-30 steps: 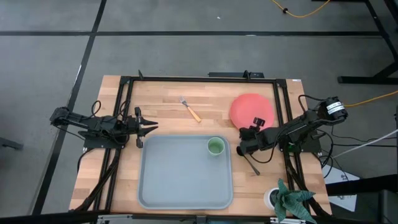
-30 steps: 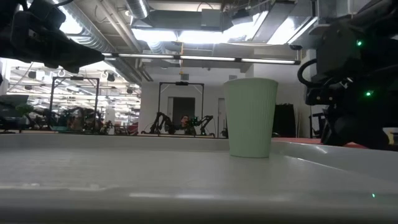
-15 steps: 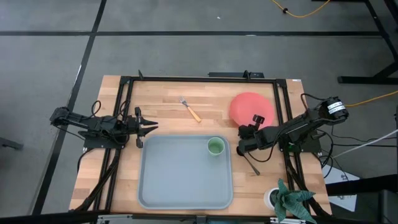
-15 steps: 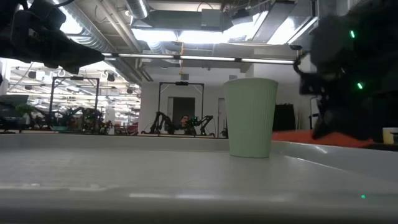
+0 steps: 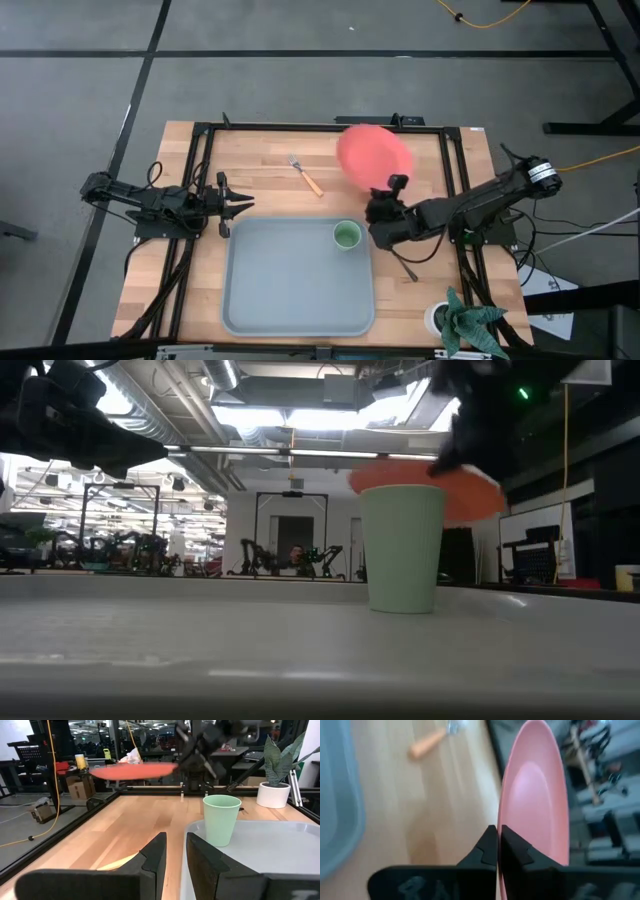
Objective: Pick and place plate/cup/fork/spoon on tray
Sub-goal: Put the pink plate on the gray serving tray to the bottom left of the green cup
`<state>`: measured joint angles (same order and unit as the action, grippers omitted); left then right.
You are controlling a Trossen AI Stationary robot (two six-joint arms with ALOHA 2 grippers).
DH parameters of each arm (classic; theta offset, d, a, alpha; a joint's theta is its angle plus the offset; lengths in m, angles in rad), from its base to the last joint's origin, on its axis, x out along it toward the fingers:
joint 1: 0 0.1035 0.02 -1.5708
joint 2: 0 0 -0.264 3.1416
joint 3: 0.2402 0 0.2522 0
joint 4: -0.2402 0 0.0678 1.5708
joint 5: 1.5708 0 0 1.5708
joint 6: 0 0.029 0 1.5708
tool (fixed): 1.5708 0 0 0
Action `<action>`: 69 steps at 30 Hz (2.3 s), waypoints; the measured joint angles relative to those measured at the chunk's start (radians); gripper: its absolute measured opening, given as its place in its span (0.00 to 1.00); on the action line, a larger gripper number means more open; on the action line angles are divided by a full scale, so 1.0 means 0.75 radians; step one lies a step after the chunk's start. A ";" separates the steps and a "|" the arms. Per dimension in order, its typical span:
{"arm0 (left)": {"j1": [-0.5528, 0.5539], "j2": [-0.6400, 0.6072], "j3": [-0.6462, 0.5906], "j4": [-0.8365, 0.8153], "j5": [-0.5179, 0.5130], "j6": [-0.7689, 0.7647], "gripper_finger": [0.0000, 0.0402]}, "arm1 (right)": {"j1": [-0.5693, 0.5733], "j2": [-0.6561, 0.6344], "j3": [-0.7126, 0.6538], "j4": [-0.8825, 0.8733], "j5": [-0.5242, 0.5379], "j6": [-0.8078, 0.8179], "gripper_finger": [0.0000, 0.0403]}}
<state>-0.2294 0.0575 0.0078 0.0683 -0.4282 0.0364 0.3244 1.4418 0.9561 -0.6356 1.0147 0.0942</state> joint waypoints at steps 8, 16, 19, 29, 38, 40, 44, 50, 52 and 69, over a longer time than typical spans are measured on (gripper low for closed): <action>0.000 0.000 0.000 0.000 0.000 0.000 0.17 | 0.001 0.000 0.085 0.624 -0.431 -0.657 0.01; 0.000 0.000 0.000 0.000 -0.008 -0.012 0.17 | 0.106 0.036 0.085 0.856 -0.856 -0.781 0.01; 0.000 0.000 0.001 0.001 -0.051 -0.004 0.17 | 0.181 0.049 0.085 0.973 -0.872 -0.901 0.01; 0.000 0.000 0.003 -0.005 0.059 -0.004 0.17 | 0.353 0.252 0.085 1.160 -1.094 -0.871 0.01; 0.000 0.000 0.005 -0.010 0.065 0.000 0.17 | 0.369 0.481 0.084 1.292 -1.017 -0.839 0.01; 0.000 0.000 0.005 -0.011 0.065 -0.001 0.17 | 0.369 0.508 0.084 1.301 -1.017 -0.780 0.01; 0.000 0.000 0.005 -0.011 0.065 -0.001 0.17 | 0.368 0.569 0.084 1.287 -1.037 -0.755 0.01; 0.000 0.000 0.005 -0.011 0.064 -0.017 0.17 | 0.369 0.632 0.084 1.268 -1.051 -0.724 0.08; 0.000 0.000 0.005 -0.011 0.065 -0.037 0.17 | 0.369 0.636 0.084 1.272 -1.052 -0.715 0.12; 0.000 0.000 0.005 -0.011 0.065 -0.037 0.17 | 0.368 0.636 0.084 1.214 -1.099 -0.524 0.16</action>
<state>-0.2291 0.0574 0.0116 0.0597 -0.3798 0.0090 0.6006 1.9190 1.0191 0.2753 0.1902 -0.2989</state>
